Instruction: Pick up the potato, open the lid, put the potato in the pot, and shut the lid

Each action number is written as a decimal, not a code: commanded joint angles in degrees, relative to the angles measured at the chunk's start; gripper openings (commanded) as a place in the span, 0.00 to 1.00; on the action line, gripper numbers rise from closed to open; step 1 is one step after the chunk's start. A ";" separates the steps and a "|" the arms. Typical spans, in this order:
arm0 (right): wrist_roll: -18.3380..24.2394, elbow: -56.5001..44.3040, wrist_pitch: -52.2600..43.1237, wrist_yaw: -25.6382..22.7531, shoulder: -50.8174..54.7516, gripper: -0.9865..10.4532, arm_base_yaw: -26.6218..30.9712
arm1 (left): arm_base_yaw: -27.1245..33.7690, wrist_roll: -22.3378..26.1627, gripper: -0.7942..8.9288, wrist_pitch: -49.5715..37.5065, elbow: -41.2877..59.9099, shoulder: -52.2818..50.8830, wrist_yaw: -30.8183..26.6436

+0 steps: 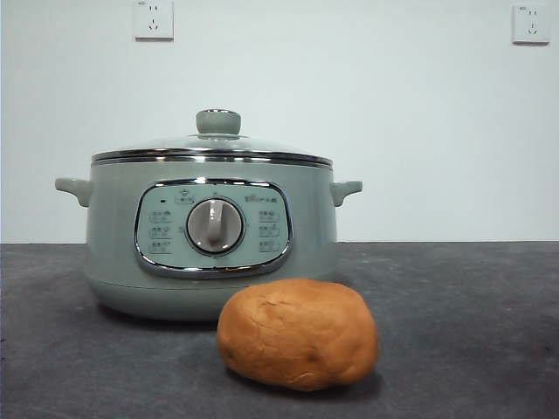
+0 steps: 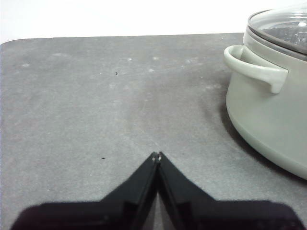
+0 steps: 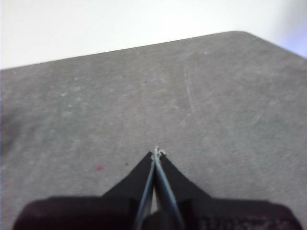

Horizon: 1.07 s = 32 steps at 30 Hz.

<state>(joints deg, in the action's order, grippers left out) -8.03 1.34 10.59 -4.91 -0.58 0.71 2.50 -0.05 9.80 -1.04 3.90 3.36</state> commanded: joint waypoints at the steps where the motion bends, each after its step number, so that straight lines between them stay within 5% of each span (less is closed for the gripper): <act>1: -5.09 -0.52 -0.20 2.08 0.07 0.09 0.02 | 0.20 0.24 0.08 -0.39 0.59 0.02 0.04; 7: -8.70 0.50 0.31 9.57 0.04 0.08 0.02 | 0.20 -0.66 0.08 -1.64 0.48 0.02 0.35; 12: -14.71 5.16 2.56 10.56 -0.96 0.08 0.02 | 0.20 -5.75 0.08 -1.97 -1.31 0.02 7.02; 27: -14.27 29.64 16.92 25.35 -23.39 0.09 0.02 | 0.20 -13.20 0.08 8.17 -19.56 5.86 14.69; 32: -14.34 37.42 24.26 25.94 -30.75 0.09 0.02 | 0.20 -13.25 0.08 14.40 -25.03 9.55 16.79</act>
<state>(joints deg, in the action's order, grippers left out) -22.30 37.89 34.00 20.93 -30.68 0.71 2.50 -12.75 23.66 -26.04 13.13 19.79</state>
